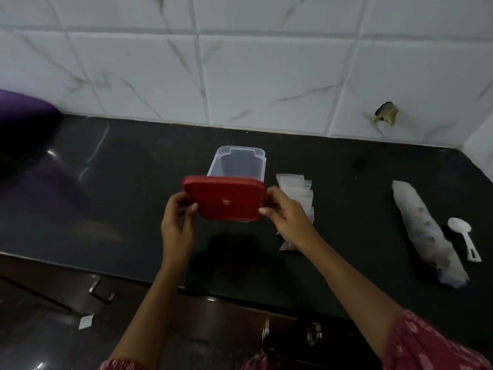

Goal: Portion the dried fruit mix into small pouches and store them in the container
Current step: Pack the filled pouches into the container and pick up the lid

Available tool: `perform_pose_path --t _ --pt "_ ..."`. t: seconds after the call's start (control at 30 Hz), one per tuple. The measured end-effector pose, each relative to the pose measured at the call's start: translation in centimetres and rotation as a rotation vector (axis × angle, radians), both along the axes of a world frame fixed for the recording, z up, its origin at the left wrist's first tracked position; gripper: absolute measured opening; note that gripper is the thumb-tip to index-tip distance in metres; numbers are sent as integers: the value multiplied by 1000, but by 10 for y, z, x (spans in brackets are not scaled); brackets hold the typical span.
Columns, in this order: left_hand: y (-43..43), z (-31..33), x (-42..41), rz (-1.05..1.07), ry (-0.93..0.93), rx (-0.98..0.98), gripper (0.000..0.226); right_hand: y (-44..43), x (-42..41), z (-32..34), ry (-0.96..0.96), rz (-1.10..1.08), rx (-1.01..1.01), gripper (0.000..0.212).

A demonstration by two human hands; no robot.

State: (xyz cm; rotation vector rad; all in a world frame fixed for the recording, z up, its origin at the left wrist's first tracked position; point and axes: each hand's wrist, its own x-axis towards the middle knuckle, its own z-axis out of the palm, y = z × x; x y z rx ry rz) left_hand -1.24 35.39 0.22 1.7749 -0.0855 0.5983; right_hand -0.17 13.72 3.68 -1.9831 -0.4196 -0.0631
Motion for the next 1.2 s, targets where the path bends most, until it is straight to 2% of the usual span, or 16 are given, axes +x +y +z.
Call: perform_pose_path --t 0.13,0.23,0.3,0.43,0.7,0.77,0.83,0.93,1.03,1.2 --pt "18 -23 -24 -47 56 122 53 -9 -17 -30 -35 73 -145 12" --pt "32 -32 -34 -139 69 268 63 -15 -28 -49 -151 106 -217 17" --pt "40 -37 -36 -174 109 381 60 -18 -35 -59 -198 125 -302 18" --pt "45 -52 -37 -203 61 678 36 -14 -39 -74 -233 201 -480 14" --pt "45 -57 -35 -176 167 797 33 -13 -34 -73 -226 242 -553 22" --pt "38 -51 -36 -106 194 850 29 -14 -36 -72 -194 241 -530 25" --pt "22 -37 -37 -22 145 909 35 -15 -39 -67 -167 208 -467 28" --pt "-30 -6 -31 -36 104 780 29 -23 -39 -49 -212 90 -333 27" --pt "-90 11 -20 -178 156 589 33 -43 -31 -30 -167 -82 -224 29" --pt "-185 23 4 -420 220 438 24 -109 -21 -13 -56 -380 -115 28"
